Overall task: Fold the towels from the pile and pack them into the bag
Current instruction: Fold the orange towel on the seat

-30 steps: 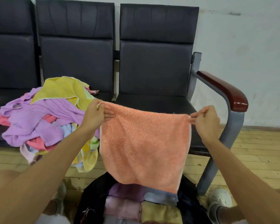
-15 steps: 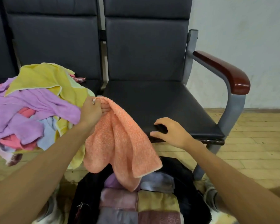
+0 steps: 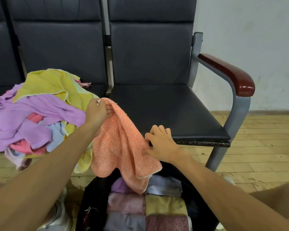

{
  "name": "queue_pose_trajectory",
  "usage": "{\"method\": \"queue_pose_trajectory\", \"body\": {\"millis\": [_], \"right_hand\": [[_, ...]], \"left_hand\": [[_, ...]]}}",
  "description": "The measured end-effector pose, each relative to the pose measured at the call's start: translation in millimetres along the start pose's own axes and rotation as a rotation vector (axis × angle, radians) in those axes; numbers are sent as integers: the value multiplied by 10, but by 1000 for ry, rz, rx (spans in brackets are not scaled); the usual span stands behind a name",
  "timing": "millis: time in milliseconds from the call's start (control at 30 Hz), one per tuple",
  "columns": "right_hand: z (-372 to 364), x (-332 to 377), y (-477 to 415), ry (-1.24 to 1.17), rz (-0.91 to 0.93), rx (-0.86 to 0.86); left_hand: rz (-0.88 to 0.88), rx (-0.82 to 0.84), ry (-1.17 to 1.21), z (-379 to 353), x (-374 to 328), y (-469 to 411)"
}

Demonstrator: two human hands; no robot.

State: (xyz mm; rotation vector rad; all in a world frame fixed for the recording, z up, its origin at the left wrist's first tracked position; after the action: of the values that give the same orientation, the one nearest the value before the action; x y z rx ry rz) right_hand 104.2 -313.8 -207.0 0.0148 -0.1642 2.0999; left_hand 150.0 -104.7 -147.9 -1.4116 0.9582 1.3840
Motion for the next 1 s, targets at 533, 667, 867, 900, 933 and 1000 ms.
{"method": "queue_pose_trajectory", "body": {"millis": [533, 667, 867, 900, 933, 1000], "right_hand": [[654, -498, 112, -456, -125, 182], [713, -599, 76, -174, -148, 319], [1038, -1083, -63, -183, -442, -57], [1099, -1145, -62, -191, -478, -123], [1149, -1207, -67, -195, -509, -182], [1248, -1305, -104, -222, -559, -290]], "left_hand": [[-11, -83, 72, 275, -264, 88], [-4, -65, 118, 276, -318, 82], [2, -166, 246, 358, -210, -56], [-3, -174, 250, 349, -198, -88], [-8, -177, 258, 322, -179, -127], [-24, -172, 276, 256, -141, -209]]}}
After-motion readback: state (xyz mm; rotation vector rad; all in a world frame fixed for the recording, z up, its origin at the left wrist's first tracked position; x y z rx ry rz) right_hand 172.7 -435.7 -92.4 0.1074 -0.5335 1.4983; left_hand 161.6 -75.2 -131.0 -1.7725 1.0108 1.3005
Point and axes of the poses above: each hand's wrist, its own y-axis away from the middle knuckle, its own z-axis out of the back of the hand, x = y × z, the point moved 10 cm from there along -y, towards the middle knuckle, and after that the axes turned 6 degrees about x, right-handed, at the moved point
